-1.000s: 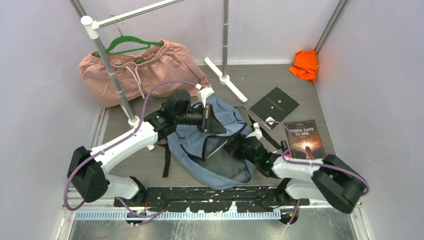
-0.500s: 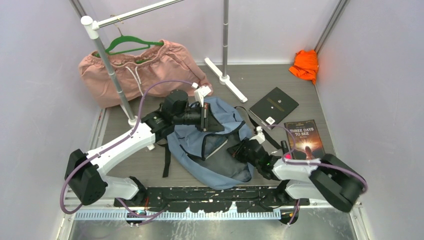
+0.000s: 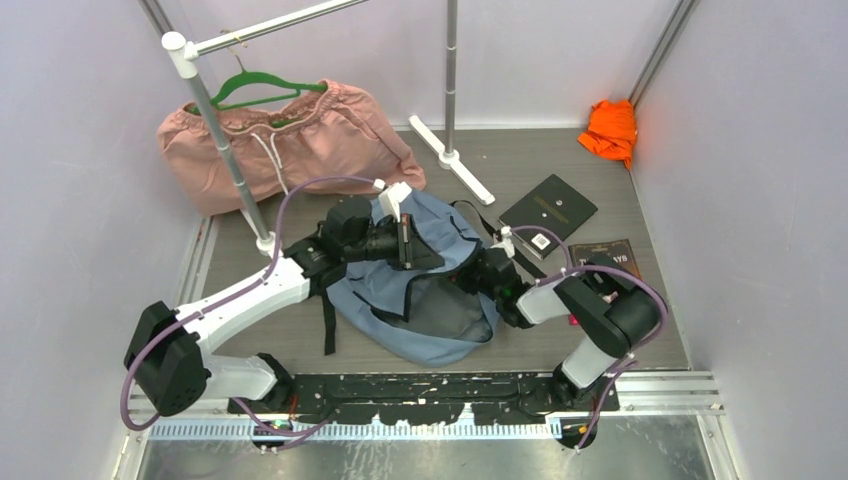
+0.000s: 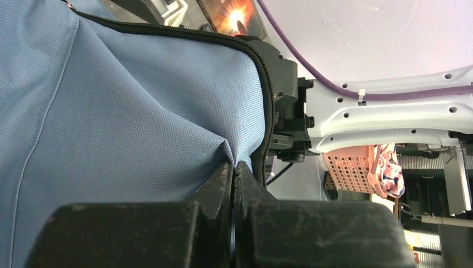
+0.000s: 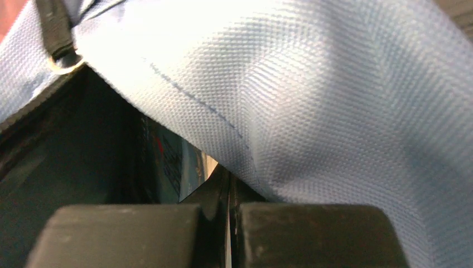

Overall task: Pack the student bag
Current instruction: Place the book in the student bag, then pick up the book from the center of the board.

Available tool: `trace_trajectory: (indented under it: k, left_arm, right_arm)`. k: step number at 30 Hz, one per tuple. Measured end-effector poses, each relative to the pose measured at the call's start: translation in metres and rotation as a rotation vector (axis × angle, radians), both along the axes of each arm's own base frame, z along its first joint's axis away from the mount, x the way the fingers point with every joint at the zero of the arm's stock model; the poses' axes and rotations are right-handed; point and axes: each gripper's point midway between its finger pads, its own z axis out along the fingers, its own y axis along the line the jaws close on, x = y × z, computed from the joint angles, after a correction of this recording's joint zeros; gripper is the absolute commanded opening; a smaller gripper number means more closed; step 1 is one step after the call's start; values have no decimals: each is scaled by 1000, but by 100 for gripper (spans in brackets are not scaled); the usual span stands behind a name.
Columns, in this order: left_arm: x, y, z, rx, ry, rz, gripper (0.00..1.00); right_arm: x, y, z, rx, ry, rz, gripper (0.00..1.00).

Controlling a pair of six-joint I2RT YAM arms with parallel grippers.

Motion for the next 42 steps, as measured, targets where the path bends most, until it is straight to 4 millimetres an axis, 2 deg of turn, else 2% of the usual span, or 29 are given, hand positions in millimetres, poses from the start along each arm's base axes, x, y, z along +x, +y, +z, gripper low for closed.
trace_trajectory:
  k: [2, 4, 7, 9, 12, 14, 15, 16, 19, 20, 24, 29, 32, 34, 36, 39, 42]
  left_arm:
    - [3, 2, 1, 7, -14, 15, 0]
    - [5, 5, 7, 16, -40, 32, 0]
    - [10, 8, 20, 20, -87, 53, 0]
    - [13, 8, 26, 21, -113, 63, 0]
    - [15, 9, 26, 29, -121, 69, 0]
    - [15, 9, 24, 34, -121, 67, 0]
    - [15, 9, 24, 35, -121, 65, 0]
    - [15, 9, 24, 37, -125, 63, 0]
    - [15, 10, 24, 43, -133, 58, 0]
    - [15, 10, 24, 45, -133, 57, 0]
    - [16, 11, 26, 50, -147, 54, 0]
    - [14, 14, 20, 85, -149, 43, 0]
    - [13, 18, 18, 112, -160, 35, 0]
    - [10, 22, 18, 124, -167, 36, 0]
    - [8, 26, 20, 122, -182, 37, 0]
    - [2, 30, 19, 117, -186, 32, 0]
    - [-2, 30, 11, 125, -171, 18, 0]
  right_arm:
    - [1, -3, 6, -8, -14, 7, 10]
    - [-10, -4, 16, -48, -24, 45, 14]
    - [-24, -13, 47, -96, -81, 78, 15]
    - [-32, -28, 71, -132, -136, 66, 12]
    - [-46, -64, 101, -204, -216, 16, 12]
    - [-56, -89, 111, -258, -242, -28, 19]
    - [-60, -103, 113, -292, -243, -57, 26]
    - [-63, -113, 113, -311, -241, -79, 32]
    - [-71, -143, 106, -389, -203, -156, 38]
    - [-72, -153, 101, -424, -174, -183, 44]
    - [-68, -181, 91, -547, -62, -272, 50]
    - [-37, -209, 98, -601, 54, -389, 49]
    - [-17, -239, 87, -523, 148, -482, 54]
    - [-10, -266, 78, -454, 217, -561, 59]
    - [-8, -284, 67, -412, 284, -604, 64]
    - [-6, -291, 52, -383, 385, -597, 68]
    - [0, -292, 48, -368, 430, -584, 70]
